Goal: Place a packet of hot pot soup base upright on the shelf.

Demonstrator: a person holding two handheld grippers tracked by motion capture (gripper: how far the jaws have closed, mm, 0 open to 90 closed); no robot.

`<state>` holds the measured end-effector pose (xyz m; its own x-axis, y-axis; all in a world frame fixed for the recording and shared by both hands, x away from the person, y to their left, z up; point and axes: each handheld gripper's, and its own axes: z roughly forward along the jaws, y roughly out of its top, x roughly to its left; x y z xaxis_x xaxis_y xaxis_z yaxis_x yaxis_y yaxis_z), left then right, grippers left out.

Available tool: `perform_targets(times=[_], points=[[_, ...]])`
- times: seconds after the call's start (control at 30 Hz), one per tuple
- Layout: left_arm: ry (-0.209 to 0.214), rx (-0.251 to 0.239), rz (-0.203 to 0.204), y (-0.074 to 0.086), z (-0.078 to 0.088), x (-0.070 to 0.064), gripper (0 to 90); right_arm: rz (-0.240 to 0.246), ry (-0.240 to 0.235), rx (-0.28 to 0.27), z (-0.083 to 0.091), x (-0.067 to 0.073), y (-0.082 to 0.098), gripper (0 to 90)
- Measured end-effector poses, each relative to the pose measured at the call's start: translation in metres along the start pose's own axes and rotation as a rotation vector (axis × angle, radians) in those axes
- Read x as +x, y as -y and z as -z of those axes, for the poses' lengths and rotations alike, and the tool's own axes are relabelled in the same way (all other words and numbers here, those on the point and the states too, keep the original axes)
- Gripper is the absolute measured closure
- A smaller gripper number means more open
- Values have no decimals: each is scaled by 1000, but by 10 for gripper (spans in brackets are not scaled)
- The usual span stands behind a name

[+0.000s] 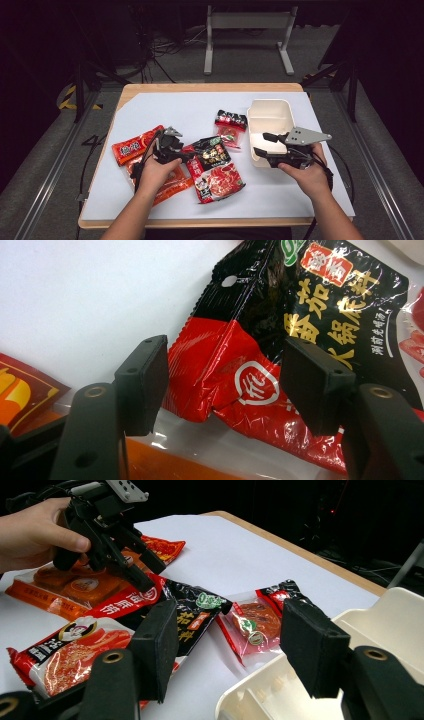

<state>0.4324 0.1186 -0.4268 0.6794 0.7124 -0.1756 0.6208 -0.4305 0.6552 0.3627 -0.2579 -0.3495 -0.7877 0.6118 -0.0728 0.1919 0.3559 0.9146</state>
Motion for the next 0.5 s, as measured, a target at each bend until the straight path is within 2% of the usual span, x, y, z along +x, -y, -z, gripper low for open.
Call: perform_targets(times=[0.13, 0.17, 0.2, 0.23, 0.4, 0.5], points=[[0, 13, 9, 0, -2, 1, 368, 1, -6, 7, -1, 0, 0, 415], [2, 26, 12, 1, -4, 1, 368, 0, -10, 7, -1, 0, 0, 423], [13, 52, 37, 1, -6, 1, 370, -1, -19, 8, -2, 0, 1, 427], [18, 53, 37, 1, -8, 0, 372, -1, -20, 13, -3, 0, 1, 427], [47, 66, 49, 1, -10, 1, 443, 9, -22, 25, -5, 2, 1, 422], [65, 79, 71, 2, -11, 1, 512, 9, -21, 26, -5, 3, 1, 418]])
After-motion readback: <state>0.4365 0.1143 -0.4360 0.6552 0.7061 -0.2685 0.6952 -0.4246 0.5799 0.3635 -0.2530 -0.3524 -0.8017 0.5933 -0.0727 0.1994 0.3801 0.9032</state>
